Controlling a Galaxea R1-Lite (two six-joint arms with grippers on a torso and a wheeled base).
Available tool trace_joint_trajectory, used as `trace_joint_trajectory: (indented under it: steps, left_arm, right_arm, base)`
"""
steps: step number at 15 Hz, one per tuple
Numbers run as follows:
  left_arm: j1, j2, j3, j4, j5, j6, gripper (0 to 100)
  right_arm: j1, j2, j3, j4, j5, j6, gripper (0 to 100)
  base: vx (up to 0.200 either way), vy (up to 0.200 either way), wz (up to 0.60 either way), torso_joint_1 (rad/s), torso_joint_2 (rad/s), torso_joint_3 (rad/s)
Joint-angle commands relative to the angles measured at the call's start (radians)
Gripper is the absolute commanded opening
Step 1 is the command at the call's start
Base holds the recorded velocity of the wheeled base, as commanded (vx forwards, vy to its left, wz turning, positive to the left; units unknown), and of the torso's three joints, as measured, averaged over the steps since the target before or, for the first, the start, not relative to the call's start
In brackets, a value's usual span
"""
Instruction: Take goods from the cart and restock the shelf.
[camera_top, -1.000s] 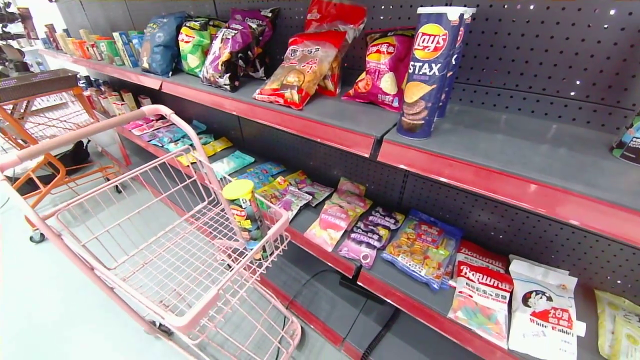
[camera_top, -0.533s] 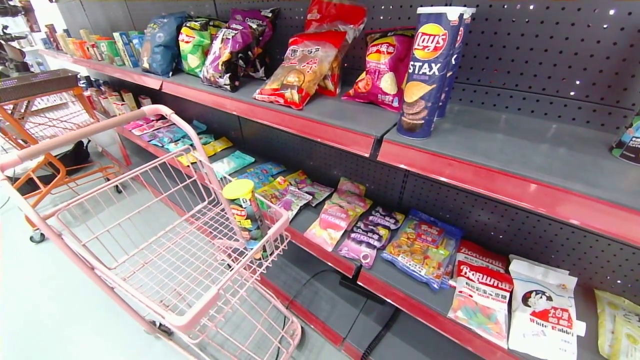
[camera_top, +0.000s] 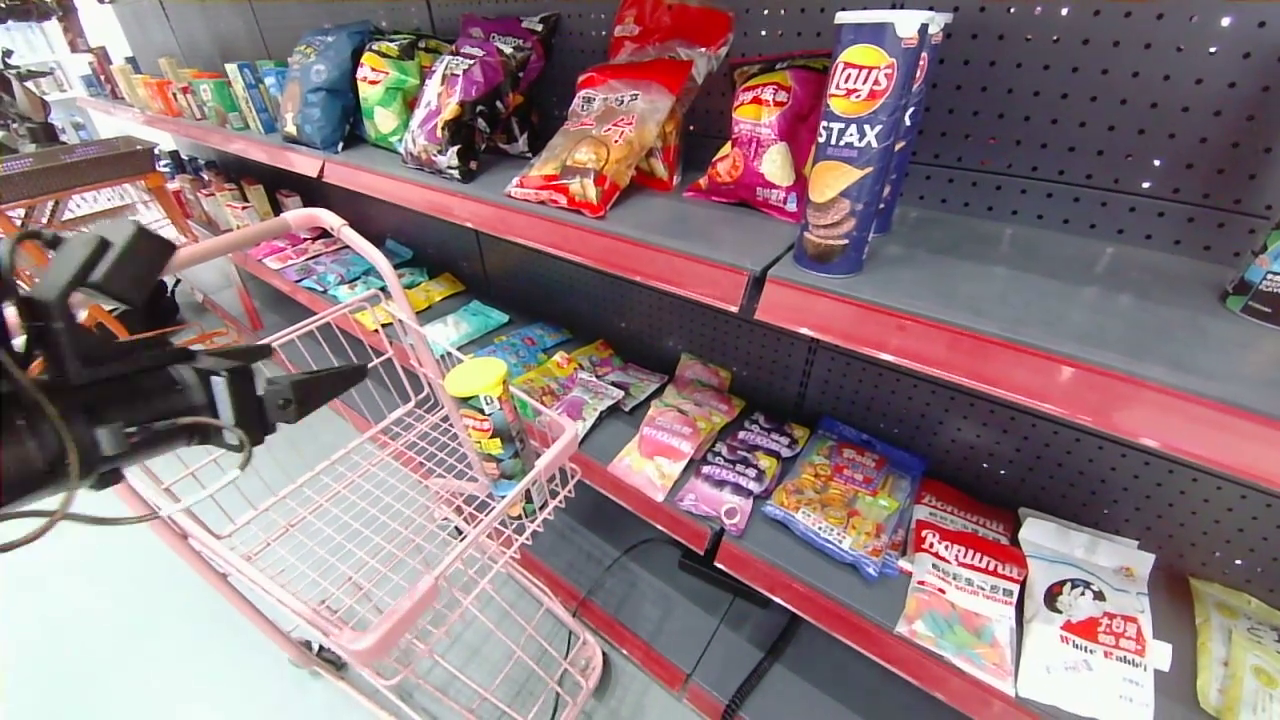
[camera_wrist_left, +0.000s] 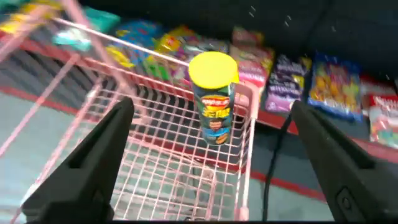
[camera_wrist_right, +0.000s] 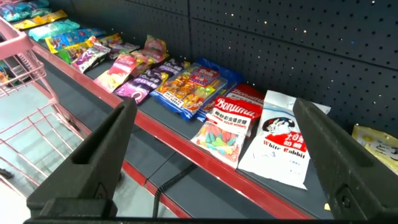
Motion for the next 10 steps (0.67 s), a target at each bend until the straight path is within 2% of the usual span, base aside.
trace_joint_trajectory:
  steps: [1,2,4,6,10]
  left_arm:
    - [0.012,0.37,-0.048,-0.174,-0.124,0.055,100]
    - [0.012,0.416,-0.05,-0.233,-0.127,0.055,100]
    - [0.0,0.463,-0.059,-0.263,-0.136,0.055,100]
    - [-0.014,0.505,-0.071,-0.269,-0.176,0.059,100]
    - [-0.014,0.606,-0.159,-0.275,-0.19,0.098,100]
  right_arm:
    - [0.001,0.0,0.0,0.0,0.001,0.0,100]
    - [0.001,0.0,0.0,0.0,-0.001,0.001,100]
    - [0.001,0.0,0.0,0.0,0.001,0.0,100]
    - [0.001,0.0,0.0,0.0,0.001,-0.002,100]
    - [0.001,0.0,0.0,0.0,0.001,-0.002,100]
  base:
    - [0.0,0.0,0.0,0.0,0.0,0.0]
    - [0.0,0.0,0.0,0.0,0.0,0.0]
    - [0.0,0.0,0.0,0.0,0.0,0.0]
    - [0.0,0.0,0.0,0.0,0.0,0.0]
    - [0.0,0.0,0.0,0.0,0.0,0.0]
